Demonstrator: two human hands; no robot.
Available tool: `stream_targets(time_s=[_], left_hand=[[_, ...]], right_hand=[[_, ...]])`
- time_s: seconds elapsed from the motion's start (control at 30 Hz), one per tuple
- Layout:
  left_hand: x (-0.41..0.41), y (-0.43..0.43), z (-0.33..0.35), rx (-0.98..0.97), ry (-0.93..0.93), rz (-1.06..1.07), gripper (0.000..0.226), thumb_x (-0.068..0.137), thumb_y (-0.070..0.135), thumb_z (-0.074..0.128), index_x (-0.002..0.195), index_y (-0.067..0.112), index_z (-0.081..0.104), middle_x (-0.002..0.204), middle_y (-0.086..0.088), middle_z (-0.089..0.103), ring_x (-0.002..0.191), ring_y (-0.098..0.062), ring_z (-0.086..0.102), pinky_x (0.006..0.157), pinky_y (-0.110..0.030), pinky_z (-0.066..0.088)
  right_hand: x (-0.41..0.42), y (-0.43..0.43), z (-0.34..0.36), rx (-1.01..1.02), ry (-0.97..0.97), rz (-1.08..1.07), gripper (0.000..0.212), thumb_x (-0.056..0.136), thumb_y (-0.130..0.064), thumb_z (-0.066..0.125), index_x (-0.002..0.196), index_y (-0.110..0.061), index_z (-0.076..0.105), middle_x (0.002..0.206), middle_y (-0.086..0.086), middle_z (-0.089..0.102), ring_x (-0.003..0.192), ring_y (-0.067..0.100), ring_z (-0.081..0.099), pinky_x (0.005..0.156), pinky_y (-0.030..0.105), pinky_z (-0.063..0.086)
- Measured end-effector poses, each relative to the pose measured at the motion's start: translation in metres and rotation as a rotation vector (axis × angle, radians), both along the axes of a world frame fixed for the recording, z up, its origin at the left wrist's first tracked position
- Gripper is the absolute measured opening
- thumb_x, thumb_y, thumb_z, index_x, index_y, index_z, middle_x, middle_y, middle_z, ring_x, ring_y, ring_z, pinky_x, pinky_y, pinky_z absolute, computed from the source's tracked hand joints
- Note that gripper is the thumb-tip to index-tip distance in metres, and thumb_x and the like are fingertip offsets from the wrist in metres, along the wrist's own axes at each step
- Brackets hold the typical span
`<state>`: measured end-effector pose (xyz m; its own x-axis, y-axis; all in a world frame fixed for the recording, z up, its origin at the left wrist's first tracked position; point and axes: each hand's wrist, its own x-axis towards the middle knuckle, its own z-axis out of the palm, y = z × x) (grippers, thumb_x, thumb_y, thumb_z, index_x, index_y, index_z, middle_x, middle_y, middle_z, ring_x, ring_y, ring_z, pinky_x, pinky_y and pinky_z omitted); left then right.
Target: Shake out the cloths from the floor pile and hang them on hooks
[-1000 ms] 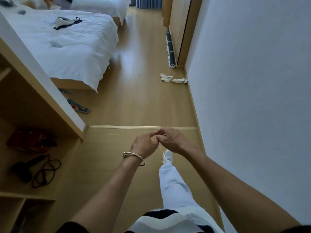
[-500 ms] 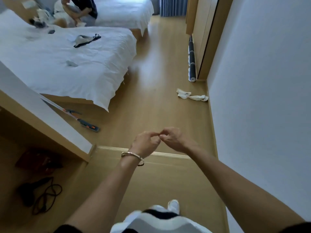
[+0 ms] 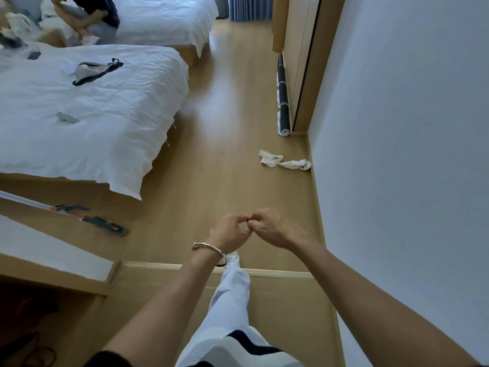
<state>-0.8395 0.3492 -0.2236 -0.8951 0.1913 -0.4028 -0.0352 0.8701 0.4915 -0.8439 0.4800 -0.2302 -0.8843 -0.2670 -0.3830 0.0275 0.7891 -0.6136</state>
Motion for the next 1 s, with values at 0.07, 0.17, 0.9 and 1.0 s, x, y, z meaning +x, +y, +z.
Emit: stream_targets(time_s=[0.07, 0.17, 0.9, 1.0], left_hand=[[-0.036, 0.013, -0.001, 0.019, 0.005, -0.013, 0.034, 0.093, 0.031, 0.05, 0.126, 0.029, 0.058, 0.128, -0.002, 0.061, 0.118, -0.02, 0.054, 0.085, -0.022, 0.041], [-0.102, 0.032, -0.004, 0.034, 0.018, -0.021, 0.037, 0.093, 0.032, 0.049, 0.129, 0.033, 0.055, 0.13, -0.002, 0.059, 0.12, -0.022, 0.053, 0.086, -0.024, 0.042], [-0.509, 0.125, -0.009, -0.019, -0.074, -0.132, 0.042, 0.094, 0.025, 0.044, 0.135, 0.032, 0.048, 0.075, -0.006, 0.058, 0.068, -0.019, 0.052, 0.06, -0.023, 0.034], [-0.573, 0.148, -0.026, -0.036, -0.064, -0.092, 0.043, 0.094, 0.025, 0.044, 0.136, 0.032, 0.046, 0.098, -0.014, 0.066, 0.091, -0.029, 0.061, 0.065, -0.024, 0.036]], right_hand=[[-0.035, 0.012, -0.002, 0.034, -0.001, -0.01, 0.029, 0.094, -0.022, 0.044, 0.1, -0.009, 0.069, 0.099, 0.012, 0.068, 0.088, 0.025, 0.061, 0.075, 0.036, 0.046], [-0.1, 0.031, 0.004, 0.081, 0.006, -0.032, 0.029, 0.093, -0.023, 0.044, 0.099, -0.012, 0.07, 0.095, 0.009, 0.068, 0.087, 0.026, 0.062, 0.075, 0.038, 0.048], [-0.506, 0.135, -0.025, -0.064, -0.088, -0.142, 0.028, 0.094, -0.028, 0.046, 0.111, -0.016, 0.065, 0.105, 0.002, 0.064, 0.095, 0.018, 0.059, 0.078, 0.033, 0.047], [-0.584, 0.156, -0.042, -0.02, -0.082, -0.075, 0.023, 0.093, -0.027, 0.046, 0.098, -0.016, 0.066, 0.095, 0.005, 0.065, 0.088, 0.022, 0.06, 0.068, 0.032, 0.045]])
